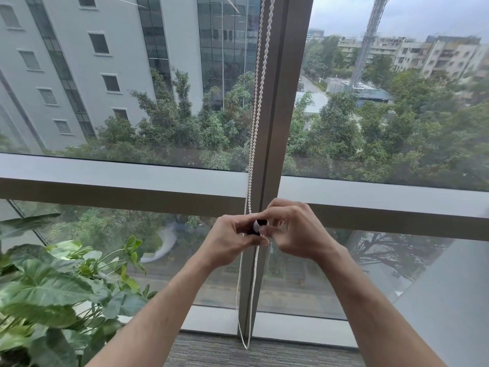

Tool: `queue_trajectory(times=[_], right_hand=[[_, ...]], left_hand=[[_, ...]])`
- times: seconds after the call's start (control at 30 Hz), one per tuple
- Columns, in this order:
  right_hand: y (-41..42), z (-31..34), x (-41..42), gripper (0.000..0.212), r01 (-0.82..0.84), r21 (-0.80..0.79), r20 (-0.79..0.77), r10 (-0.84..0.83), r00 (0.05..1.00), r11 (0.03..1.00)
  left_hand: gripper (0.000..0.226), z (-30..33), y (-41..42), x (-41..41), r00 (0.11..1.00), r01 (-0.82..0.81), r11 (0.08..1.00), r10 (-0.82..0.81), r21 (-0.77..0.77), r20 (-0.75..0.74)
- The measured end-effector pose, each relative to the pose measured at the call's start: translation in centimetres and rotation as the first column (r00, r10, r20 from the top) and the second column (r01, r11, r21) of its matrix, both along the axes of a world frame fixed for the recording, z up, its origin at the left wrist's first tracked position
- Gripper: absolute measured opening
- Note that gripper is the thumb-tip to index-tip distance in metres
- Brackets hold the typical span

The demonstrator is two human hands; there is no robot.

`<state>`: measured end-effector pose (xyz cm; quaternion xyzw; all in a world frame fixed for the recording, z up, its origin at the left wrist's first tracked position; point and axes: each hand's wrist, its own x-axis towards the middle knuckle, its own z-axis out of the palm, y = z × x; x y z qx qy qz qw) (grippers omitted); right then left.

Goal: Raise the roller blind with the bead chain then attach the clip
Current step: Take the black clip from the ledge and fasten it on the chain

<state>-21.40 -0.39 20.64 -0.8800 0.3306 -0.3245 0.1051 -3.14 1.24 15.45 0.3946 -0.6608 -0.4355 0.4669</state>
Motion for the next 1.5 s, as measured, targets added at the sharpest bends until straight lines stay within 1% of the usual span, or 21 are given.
queue_trajectory(times=[0.13, 0.23, 0.3, 0.37, 0.47, 0.57, 0.67, 0.73, 0.8, 0.87, 0.93, 1.0, 1.07, 1.1, 1.17, 1.23, 1.33, 1.43, 1.5], right_hand=[[0.1, -0.9, 0.1, 0.019, 0.026, 0.006, 0.084, -0.026, 0.996, 1.000], [0.2, -1.6, 0.3, 0.018, 0.058, -0.012, 0.121, -0.056, 0.991, 0.998], [0.3, -2.0, 0.6, 0.019, 0.079, -0.010, 0.155, -0.077, 0.985, 0.997], [0.2, -2.5, 0.8, 0.021, 0.083, 0.012, 0.189, -0.084, 0.978, 0.996], [0.1, -3.2, 1.0, 0.025, 0.027, 0.093, 0.273, -0.052, 0.960, 0.995], [-0.2, -4.4, 0.9, 0.033, -0.077, 0.247, 0.402, -0.030, 0.915, 0.966], [-0.4, -5.9, 0.9, 0.032, -0.186, 0.436, 0.567, -0.109, 0.817, 0.880], [-0.5, -6.8, 1.0, 0.030, -0.228, 0.548, 0.620, -0.208, 0.756, 0.805], [-0.5, -7.6, 1.1, 0.039, -0.305, 0.675, 0.617, -0.288, 0.732, 0.671], [-0.3, -8.6, 1.1, 0.047, -0.402, 0.750, 0.602, -0.290, 0.744, 0.526], [-0.1, -9.5, 1.3, 0.055, -0.509, 0.762, 0.627, -0.260, 0.734, 0.400], [0.0, -10.0, 1.4, 0.065, -0.598, 0.744, 0.665, -0.244, 0.706, 0.297], [0.1, -10.4, 1.5, 0.072, -0.666, 0.713, 0.701, -0.214, 0.680, 0.222], [0.2, -10.5, 1.6, 0.072, -0.693, 0.693, 0.721, -0.206, 0.661, 0.201], [0.2, -11.0, 1.7, 0.068, -0.742, 0.644, 0.764, -0.216, 0.608, 0.187], [0.3, -11.4, 1.8, 0.059, -0.772, 0.604, 0.795, -0.219, 0.566, 0.196], [0.4, -12.2, 1.7, 0.046, -0.770, 0.596, 0.802, -0.223, 0.555, 0.228], [0.6, -13.1, 1.7, 0.042, -0.753, 0.604, 0.791, -0.310, 0.527, 0.260], [0.8, -13.5, 1.7, 0.034, -0.750, 0.597, 0.790, -0.370, 0.488, 0.285]], left_hand=[[0.041, -0.3, 0.4, -0.3, 0.999, -0.015, 1.000, 0.015, 0.005, -0.046], [0.038, -0.4, 0.7, -0.4, 0.998, -0.057, 0.998, 0.056, -0.030, -0.027], [0.037, -0.5, 0.8, -0.5, 0.997, -0.075, 0.996, 0.073, -0.046, -0.030], [0.038, -0.6, 0.9, -0.5, 0.994, -0.086, 0.996, 0.084, -0.032, -0.065], [0.040, -0.7, 0.9, -0.5, 0.990, -0.069, 0.998, 0.070, 0.012, -0.125], [0.041, -1.0, 1.1, -0.4, 0.982, -0.039, 0.997, 0.051, 0.065, -0.184], [0.045, -1.4, 1.1, -0.1, 0.987, -0.031, 0.996, 0.044, 0.086, -0.156], [0.045, -1.8, 1.1, 0.0, 0.984, -0.012, 0.995, 0.030, 0.104, -0.174], [0.045, -2.1, 1.2, -0.1, 0.983, 0.013, 0.993, 0.008, 0.115, -0.183], [0.046, -2.3, 1.3, -0.2, 0.984, 0.022, 0.994, -0.002, 0.110, -0.178], [0.045, -2.4, 1.4, -0.3, 0.984, 0.022, 0.994, -0.004, 0.104, -0.176], [0.045, -2.3, 1.6, -0.4, 0.987, 0.010, 0.994, 0.008, 0.111, -0.162], [0.046, -2.3, 1.7, -0.3, 0.993, -0.004, 0.995, 0.016, 0.101, -0.114], [0.047, -2.2, 1.9, -0.2, 0.995, -0.008, 0.996, 0.016, 0.092, -0.095], [0.048, -2.1, 2.0, 0.1, 0.998, -0.025, 0.997, 0.029, 0.067, -0.053], [0.049, -2.1, 2.0, 0.3, 0.999, -0.045, 0.998, 0.045, 0.046, -0.006], [0.054, -2.2, 2.0, 0.7, 0.998, -0.046, 0.999, 0.046, 0.011, 0.033], [0.058, -2.3, 2.2, 0.8, 0.994, -0.006, 1.000, 0.008, -0.017, 0.108], [0.052, -2.3, 2.4, 1.0, 0.988, 0.002, 1.000, 0.002, -0.026, 0.158]])
